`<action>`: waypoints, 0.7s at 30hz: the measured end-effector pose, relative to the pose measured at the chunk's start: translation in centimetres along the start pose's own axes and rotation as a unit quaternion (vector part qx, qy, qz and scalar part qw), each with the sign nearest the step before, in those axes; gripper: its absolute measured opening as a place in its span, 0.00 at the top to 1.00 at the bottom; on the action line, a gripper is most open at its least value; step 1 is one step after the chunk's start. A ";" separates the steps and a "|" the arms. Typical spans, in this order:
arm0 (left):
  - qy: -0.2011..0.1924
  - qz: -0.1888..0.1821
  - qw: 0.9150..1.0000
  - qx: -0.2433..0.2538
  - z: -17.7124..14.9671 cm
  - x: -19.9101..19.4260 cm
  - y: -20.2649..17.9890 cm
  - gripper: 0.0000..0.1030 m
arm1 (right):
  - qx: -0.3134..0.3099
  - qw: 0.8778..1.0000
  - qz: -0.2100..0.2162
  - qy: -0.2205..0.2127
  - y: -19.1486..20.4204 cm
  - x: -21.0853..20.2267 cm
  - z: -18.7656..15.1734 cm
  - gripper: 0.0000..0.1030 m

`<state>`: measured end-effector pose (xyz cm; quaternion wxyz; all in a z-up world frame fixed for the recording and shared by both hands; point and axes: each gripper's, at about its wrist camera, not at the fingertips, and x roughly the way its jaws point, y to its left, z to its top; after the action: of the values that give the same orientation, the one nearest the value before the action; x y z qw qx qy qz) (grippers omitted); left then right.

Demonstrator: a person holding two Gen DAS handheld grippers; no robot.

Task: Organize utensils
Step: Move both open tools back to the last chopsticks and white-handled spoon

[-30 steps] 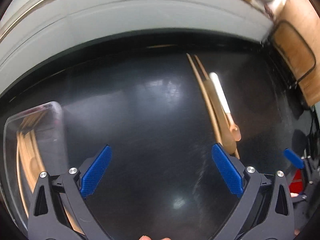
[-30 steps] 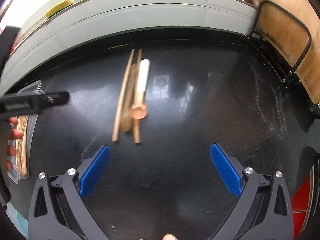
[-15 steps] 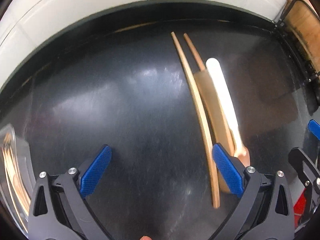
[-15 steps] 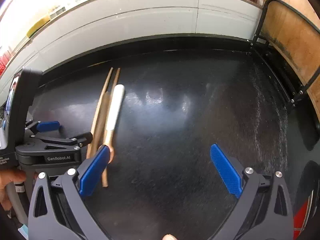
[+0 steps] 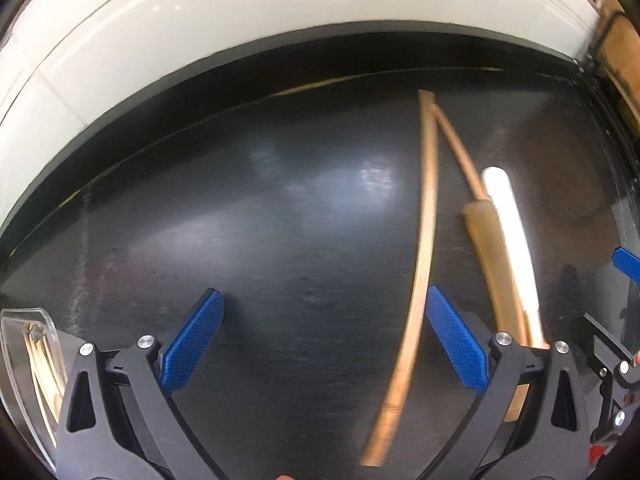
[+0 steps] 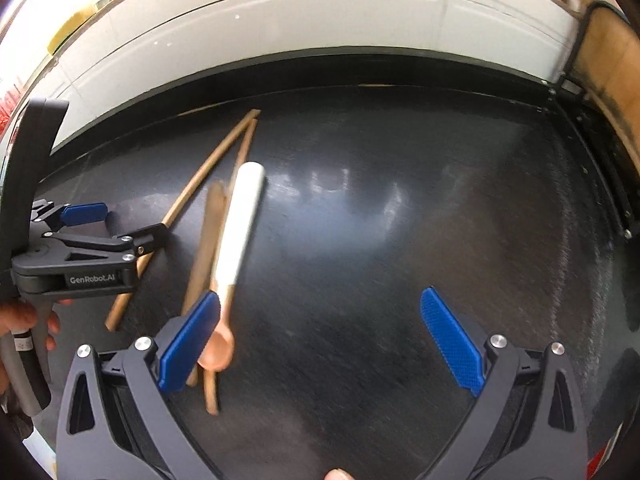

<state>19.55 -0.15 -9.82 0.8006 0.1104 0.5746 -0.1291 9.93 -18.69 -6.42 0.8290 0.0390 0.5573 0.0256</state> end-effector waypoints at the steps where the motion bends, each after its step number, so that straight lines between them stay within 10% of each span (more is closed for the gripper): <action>1: 0.002 0.000 1.000 -0.002 0.0 0.1 0.5 0.05 | -0.002 1.000 0.004 0.001 0.3 0.2 0.3 0.06; 21: 0.010 -0.015 0.999 0.045 1.7 1.0 -1.5 0.05 | 0.005 1.000 -0.004 0.031 0.6 2.7 1.6 0.06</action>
<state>20.88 -2.21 -10.29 0.7868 0.1388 0.5781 -0.1658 12.47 -17.92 -8.23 0.8112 0.0401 0.5830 0.0208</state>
